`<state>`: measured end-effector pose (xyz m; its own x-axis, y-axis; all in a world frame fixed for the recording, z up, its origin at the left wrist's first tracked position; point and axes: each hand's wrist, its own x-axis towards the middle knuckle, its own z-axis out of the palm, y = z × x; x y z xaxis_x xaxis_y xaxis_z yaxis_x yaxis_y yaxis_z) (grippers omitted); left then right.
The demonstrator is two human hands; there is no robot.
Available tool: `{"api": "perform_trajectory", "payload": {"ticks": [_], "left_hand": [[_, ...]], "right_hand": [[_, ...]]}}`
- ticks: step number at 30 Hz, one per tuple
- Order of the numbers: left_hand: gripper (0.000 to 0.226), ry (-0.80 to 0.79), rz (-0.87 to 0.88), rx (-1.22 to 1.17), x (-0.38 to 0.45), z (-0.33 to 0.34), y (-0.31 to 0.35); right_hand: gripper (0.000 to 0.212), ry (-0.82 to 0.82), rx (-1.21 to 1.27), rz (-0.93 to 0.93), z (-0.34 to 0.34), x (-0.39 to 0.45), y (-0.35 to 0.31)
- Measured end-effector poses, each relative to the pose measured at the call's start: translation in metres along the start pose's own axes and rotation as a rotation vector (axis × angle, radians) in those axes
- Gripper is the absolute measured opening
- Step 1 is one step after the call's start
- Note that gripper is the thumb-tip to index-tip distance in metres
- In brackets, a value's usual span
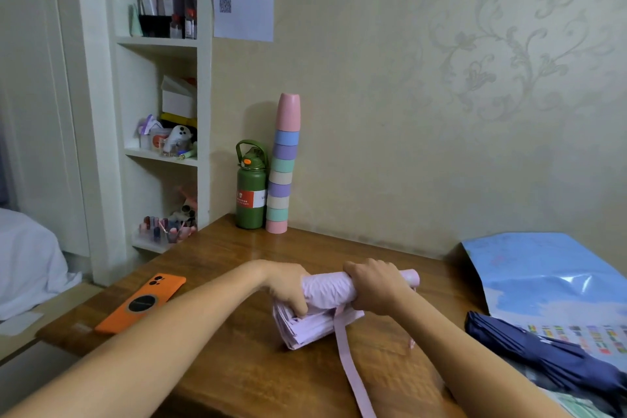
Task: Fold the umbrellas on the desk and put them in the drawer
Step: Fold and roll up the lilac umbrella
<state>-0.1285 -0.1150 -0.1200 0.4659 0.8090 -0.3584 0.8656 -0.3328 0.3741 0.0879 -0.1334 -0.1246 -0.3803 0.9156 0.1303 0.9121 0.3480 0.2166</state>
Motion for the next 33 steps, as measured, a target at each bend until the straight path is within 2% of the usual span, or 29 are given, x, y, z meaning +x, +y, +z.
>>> {"api": "perform_trajectory", "payload": {"ticks": [2,7,10,13,16,18,21,23,26,29,31,33], "left_hand": [[0.032,0.025,0.01,0.079,0.0,0.005,0.002],[0.059,0.398,-0.01,0.454,-0.002,0.032,0.014],[0.059,0.495,-0.036,0.499,0.005,0.046,0.016],[0.047,0.503,-0.01,0.498,0.006,0.048,0.015],[0.032,0.436,-0.011,0.413,0.004,0.045,0.015],[0.024,0.385,-0.037,0.311,0.003,0.04,0.012],[0.02,0.301,-0.034,0.084,0.004,0.03,-0.002],[0.024,0.187,0.02,-0.083,0.002,0.026,-0.009],[0.029,0.04,0.075,-0.191,-0.002,0.025,-0.012],[0.042,0.035,0.049,-0.085,0.0,0.023,-0.011],[0.045,0.144,0.022,0.119,0.0,0.025,-0.005],[0.059,0.317,-0.002,0.354,0.001,0.034,0.006]], "right_hand": [[0.032,-0.064,0.018,0.013,0.001,0.0,0.001],[0.032,-0.199,0.128,0.086,0.007,0.002,0.018],[0.036,-0.295,0.208,0.093,0.011,0.004,0.023],[0.042,-0.38,0.255,0.076,0.014,0.004,0.022],[0.047,-0.397,0.242,0.071,0.017,0.004,0.018],[0.049,-0.314,0.183,0.053,0.017,0.004,0.014],[0.056,-0.021,0.071,-0.059,0.016,-0.001,0.008],[0.049,0.117,-0.006,-0.093,0.017,-0.005,0.007],[0.031,0.082,0.021,-0.078,0.017,-0.006,0.011],[0.024,-0.036,0.097,-0.078,0.018,-0.003,0.013],[0.024,-0.065,0.132,-0.039,0.021,-0.002,0.014],[0.025,-0.1,0.165,0.006,0.022,0.0,0.017]]}}
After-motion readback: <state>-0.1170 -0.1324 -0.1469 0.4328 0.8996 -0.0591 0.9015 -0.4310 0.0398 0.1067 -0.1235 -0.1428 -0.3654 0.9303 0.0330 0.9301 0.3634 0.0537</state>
